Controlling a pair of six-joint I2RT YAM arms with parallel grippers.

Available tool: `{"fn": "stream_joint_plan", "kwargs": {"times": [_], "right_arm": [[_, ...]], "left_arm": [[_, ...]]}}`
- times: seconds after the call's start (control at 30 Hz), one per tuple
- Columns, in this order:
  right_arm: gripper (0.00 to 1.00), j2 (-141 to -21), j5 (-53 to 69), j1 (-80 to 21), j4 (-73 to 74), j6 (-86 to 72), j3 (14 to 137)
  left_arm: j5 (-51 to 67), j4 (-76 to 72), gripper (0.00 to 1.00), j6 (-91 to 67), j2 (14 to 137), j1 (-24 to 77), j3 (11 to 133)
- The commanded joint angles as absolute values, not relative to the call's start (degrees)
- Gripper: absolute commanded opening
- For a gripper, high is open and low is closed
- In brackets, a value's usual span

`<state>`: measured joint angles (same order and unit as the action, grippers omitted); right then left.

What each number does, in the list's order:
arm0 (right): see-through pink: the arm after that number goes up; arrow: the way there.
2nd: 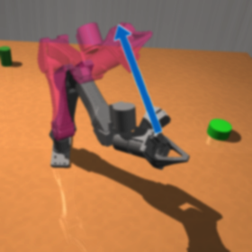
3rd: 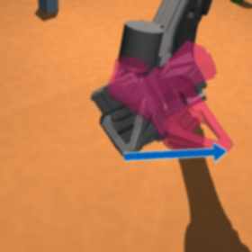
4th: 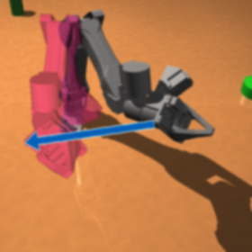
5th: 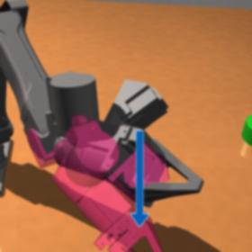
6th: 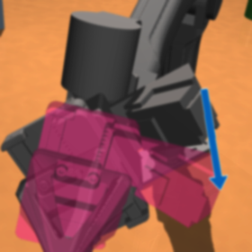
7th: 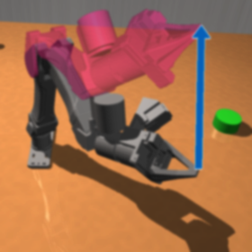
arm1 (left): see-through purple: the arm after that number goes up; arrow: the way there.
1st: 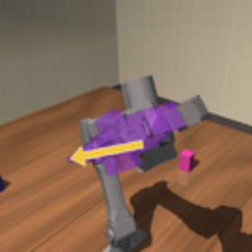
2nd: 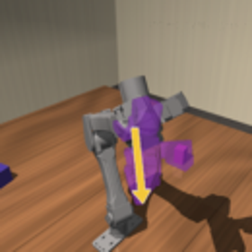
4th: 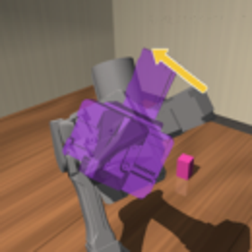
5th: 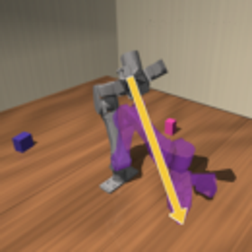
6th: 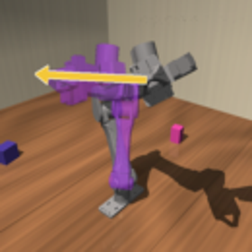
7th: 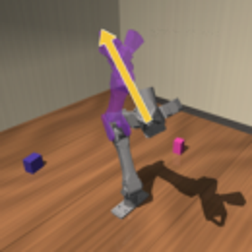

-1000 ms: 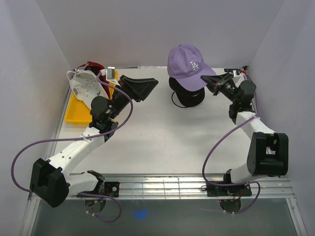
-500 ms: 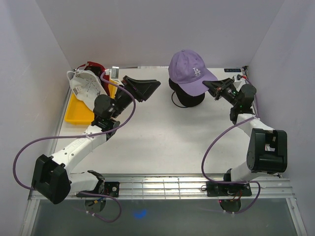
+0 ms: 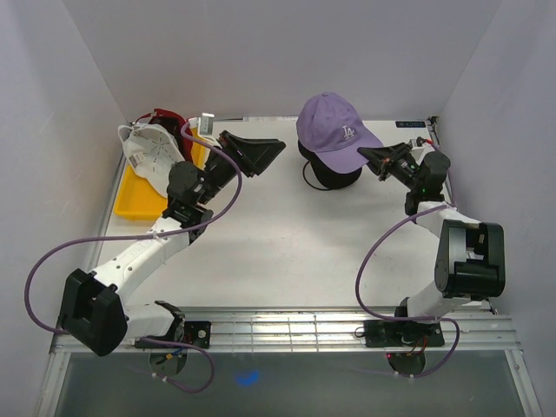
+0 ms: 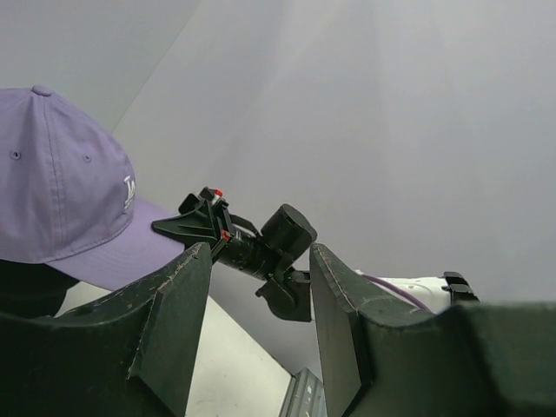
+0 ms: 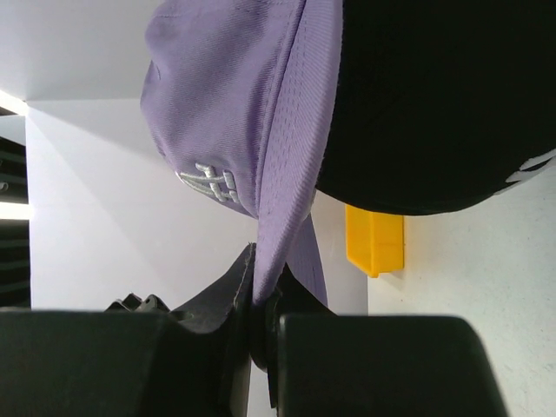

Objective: Stack the hats

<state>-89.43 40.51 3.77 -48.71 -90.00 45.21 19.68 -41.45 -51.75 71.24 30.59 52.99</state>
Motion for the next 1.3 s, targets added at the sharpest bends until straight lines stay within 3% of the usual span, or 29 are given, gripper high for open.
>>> {"fn": "stream_joint_plan", "kwargs": {"times": [0.0, 0.8, 1.27], "right_arm": [[0.08, -89.9, 40.5, 4.4, -51.8, -90.5, 44.4], [0.08, -93.6, 42.5, 6.0, -51.0, -84.1, 38.1], [0.08, -96.5, 43.8, 6.0, -53.5, -82.8, 35.2]], "left_arm": [[20.9, -40.0, 0.59, -50.9, 71.9, 30.0, 55.8], [21.4, -36.7, 0.58, -51.8, 80.3, 28.7, 60.8], [11.5, -25.3, 0.55, -44.8, 100.9, 26.9, 80.0]]}}
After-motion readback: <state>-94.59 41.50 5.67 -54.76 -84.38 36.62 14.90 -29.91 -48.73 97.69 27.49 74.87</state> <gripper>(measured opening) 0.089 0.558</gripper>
